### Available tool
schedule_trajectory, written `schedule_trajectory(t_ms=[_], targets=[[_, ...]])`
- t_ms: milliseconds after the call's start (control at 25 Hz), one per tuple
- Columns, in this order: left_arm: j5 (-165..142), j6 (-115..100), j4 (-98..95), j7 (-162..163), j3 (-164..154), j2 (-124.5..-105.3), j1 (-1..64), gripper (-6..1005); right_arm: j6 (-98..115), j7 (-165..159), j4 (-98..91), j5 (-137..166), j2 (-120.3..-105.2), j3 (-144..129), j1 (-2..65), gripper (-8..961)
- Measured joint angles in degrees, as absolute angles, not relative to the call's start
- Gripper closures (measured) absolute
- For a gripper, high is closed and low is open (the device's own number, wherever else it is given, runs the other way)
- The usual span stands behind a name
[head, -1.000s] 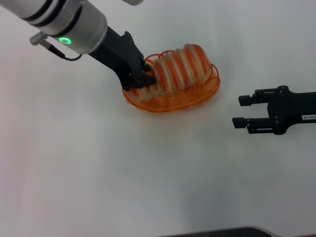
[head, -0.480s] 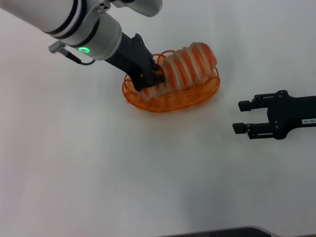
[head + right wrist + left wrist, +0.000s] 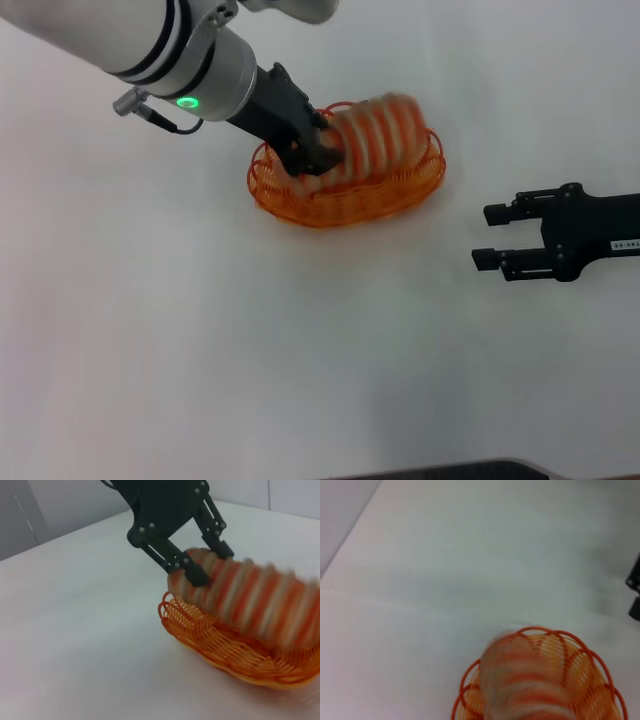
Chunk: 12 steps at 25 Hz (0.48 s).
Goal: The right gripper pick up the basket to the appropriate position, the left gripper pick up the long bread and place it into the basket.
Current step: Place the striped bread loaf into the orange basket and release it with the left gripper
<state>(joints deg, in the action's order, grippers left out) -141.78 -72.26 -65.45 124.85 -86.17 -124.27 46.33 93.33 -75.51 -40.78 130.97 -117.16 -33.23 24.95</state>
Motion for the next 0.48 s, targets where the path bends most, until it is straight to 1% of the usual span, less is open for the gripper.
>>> schedule_trajectory(t_ms=[240,480], targets=[[-141.90,-72.24,-65.38,125.60,-86.31,-124.19,45.83,618,93.33,-75.68,-40.78,130.96,-117.12,-33.22,25.14,263],[-141.04,-72.75,-66.45,125.58,-85.11,-124.15,44.80,362,93.74,-75.78,-40.78,130.74,-117.01,-32.73,25.22,263]])
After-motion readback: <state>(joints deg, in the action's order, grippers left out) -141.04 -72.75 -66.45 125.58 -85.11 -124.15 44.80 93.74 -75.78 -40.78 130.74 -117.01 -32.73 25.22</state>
